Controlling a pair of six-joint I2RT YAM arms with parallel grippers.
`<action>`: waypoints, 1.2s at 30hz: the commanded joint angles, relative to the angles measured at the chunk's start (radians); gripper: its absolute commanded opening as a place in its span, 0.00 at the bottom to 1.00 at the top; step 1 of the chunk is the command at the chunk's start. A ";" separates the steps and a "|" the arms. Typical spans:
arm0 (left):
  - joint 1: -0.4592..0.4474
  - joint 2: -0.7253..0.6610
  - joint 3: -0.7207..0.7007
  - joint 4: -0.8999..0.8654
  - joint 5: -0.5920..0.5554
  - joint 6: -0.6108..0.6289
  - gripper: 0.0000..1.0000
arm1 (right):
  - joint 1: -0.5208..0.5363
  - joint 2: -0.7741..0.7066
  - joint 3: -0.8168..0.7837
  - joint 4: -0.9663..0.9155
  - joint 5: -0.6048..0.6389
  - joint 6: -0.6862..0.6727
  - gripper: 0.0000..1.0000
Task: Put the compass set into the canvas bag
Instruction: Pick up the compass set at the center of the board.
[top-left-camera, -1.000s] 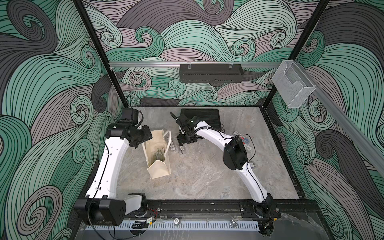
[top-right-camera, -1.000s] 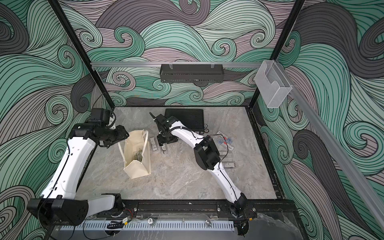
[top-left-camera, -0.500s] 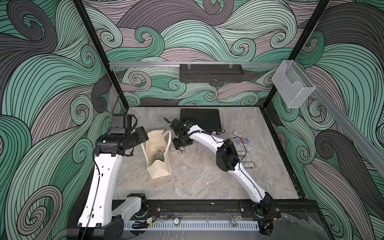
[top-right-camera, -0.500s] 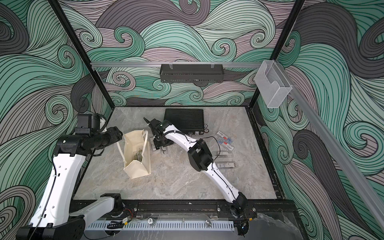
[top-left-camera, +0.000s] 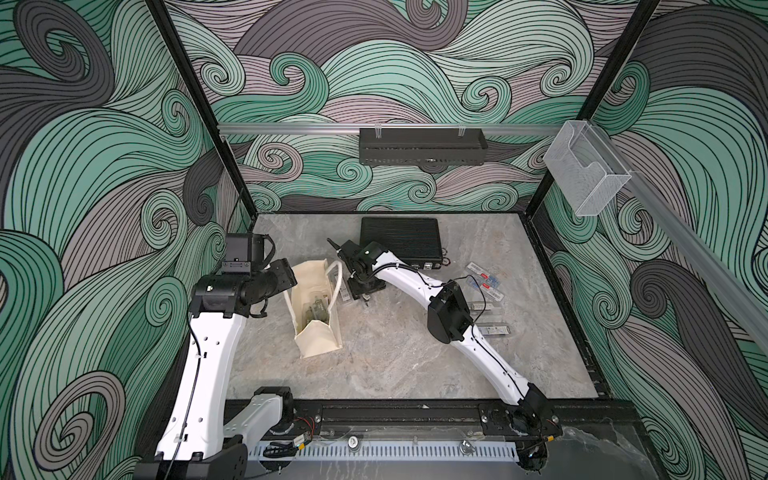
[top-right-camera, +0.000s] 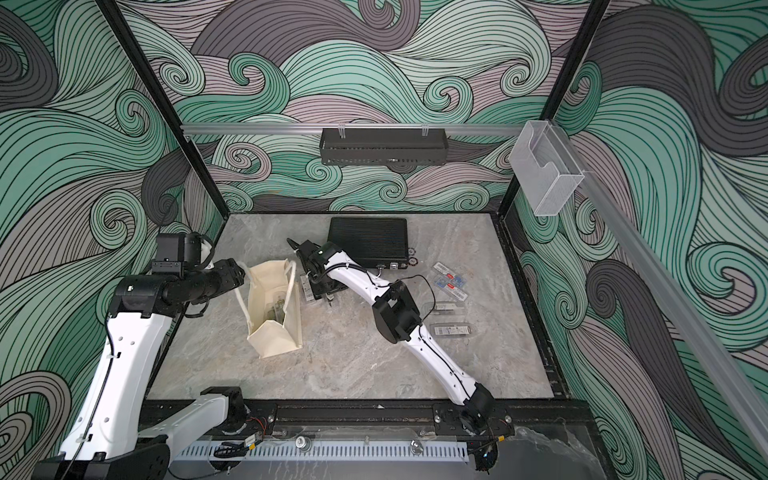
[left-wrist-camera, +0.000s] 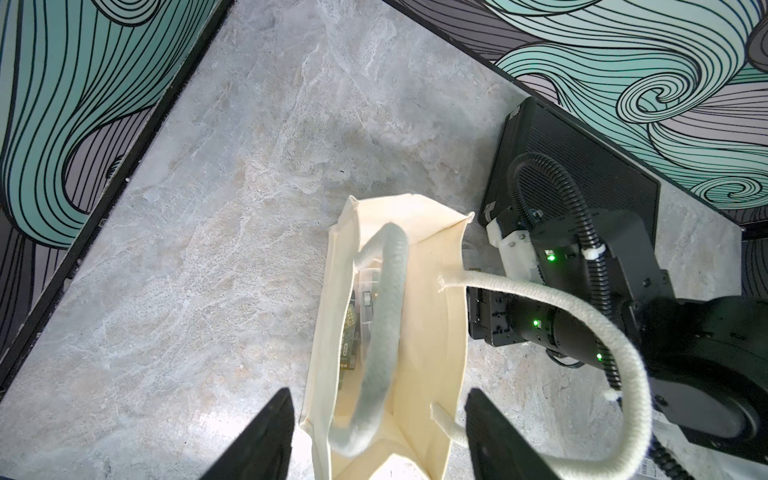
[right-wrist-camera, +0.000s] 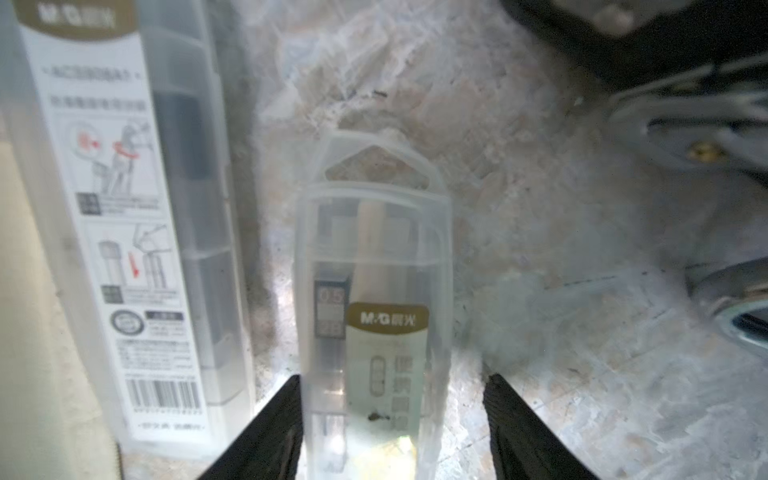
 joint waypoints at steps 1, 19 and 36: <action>0.008 -0.018 -0.008 -0.001 -0.003 0.001 0.67 | -0.007 0.033 0.021 -0.039 0.027 0.030 0.64; 0.011 -0.061 -0.028 -0.021 -0.013 -0.007 0.68 | 0.002 -0.240 -0.195 0.051 0.079 0.006 0.48; 0.260 -0.096 -0.134 0.035 0.161 0.006 0.70 | -0.040 -0.624 -0.336 0.051 0.089 0.008 0.48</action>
